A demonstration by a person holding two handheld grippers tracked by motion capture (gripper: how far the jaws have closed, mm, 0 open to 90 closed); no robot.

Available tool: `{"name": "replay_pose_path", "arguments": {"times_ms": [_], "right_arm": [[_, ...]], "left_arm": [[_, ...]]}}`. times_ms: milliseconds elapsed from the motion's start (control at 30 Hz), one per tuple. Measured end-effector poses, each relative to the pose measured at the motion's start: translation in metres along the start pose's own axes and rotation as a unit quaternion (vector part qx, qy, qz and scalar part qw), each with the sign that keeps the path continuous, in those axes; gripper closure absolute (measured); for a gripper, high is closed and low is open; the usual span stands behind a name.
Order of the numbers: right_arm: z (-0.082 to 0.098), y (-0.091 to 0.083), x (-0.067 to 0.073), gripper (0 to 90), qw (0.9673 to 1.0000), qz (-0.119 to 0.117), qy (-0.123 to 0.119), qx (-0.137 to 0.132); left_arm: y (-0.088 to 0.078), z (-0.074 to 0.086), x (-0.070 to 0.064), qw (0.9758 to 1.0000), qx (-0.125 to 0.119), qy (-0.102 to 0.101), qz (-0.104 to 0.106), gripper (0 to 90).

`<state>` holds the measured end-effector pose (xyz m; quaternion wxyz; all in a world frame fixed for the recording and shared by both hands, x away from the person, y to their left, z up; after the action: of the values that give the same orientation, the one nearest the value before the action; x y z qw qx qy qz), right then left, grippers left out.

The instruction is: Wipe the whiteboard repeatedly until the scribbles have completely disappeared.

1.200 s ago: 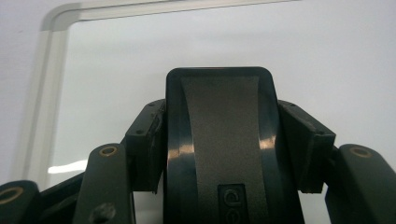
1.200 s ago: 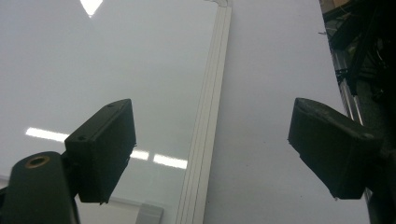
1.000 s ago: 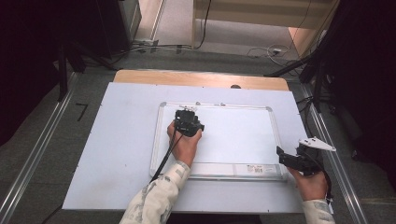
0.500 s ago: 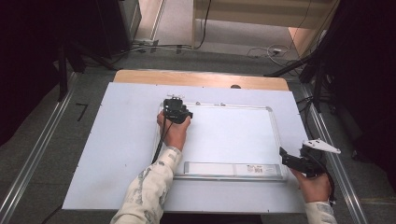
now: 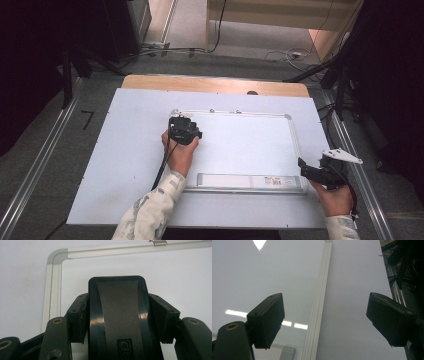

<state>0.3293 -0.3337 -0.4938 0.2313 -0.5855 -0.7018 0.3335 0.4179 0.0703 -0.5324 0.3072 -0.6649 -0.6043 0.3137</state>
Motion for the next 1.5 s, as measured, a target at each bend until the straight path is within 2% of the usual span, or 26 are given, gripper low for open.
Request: {"name": "replay_pose_path", "arguments": {"times_ms": [300,400,467,633,833,933,1033,1200,1300,1500], "right_arm": [[-0.001,0.001,0.002,13.6,1.0,0.001,-0.001,0.001],[-0.001,0.002,0.003,13.6,1.0,0.001,-0.003,0.001],[-0.002,0.002,0.003,13.6,1.0,0.001,-0.004,0.002],[-0.003,0.003,0.005,13.6,1.0,-0.001,-0.006,0.001],[-0.003,0.003,0.004,13.6,1.0,-0.002,-0.005,0.001],[-0.003,0.002,0.003,13.6,1.0,-0.003,-0.004,-0.001],[-0.002,0.001,0.003,13.6,1.0,-0.003,-0.003,0.0],[0.001,0.0,-0.001,13.6,1.0,-0.001,0.003,0.0],[0.002,-0.001,-0.003,13.6,1.0,0.0,0.005,0.0],[0.001,0.0,-0.001,13.6,1.0,0.001,0.0,0.001]], "left_arm": [[-0.014,0.019,-0.005,1.0,0.001,0.005,0.001,40.3],[-0.015,0.021,-0.012,0.9999,0.003,0.01,0.002,40.3],[-0.014,0.021,-0.021,0.9998,0.004,0.019,0.008,40.3],[-0.009,0.014,-0.038,0.9996,0.007,0.025,0.01,40.2],[0.003,-0.001,-0.045,0.9996,0.007,0.025,0.012,40.1],[0.009,-0.011,-0.041,0.9998,0.005,0.019,0.009,40.0],[0.015,-0.019,-0.031,0.9999,0.004,0.011,0.005,40.0],[0.02,-0.028,-0.002,0.9999,0.001,-0.015,-0.007,39.9],[0.019,-0.027,0.01,0.9997,0.0,-0.021,-0.009,39.8],[0.01,-0.014,0.011,0.9998,0.0,-0.015,-0.009,39.9]]}}
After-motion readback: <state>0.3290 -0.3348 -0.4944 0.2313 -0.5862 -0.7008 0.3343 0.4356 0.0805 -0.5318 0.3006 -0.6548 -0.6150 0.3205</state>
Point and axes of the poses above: each handheld gripper's, and its own axes: y roughly forward along the jaws, z roughly out of its underside, x roughly to its left, the point moved 6 cm from there along y, roughly forward along the jaws, and after that the axes turned 7 degrees about x, right-handed, at the moved point
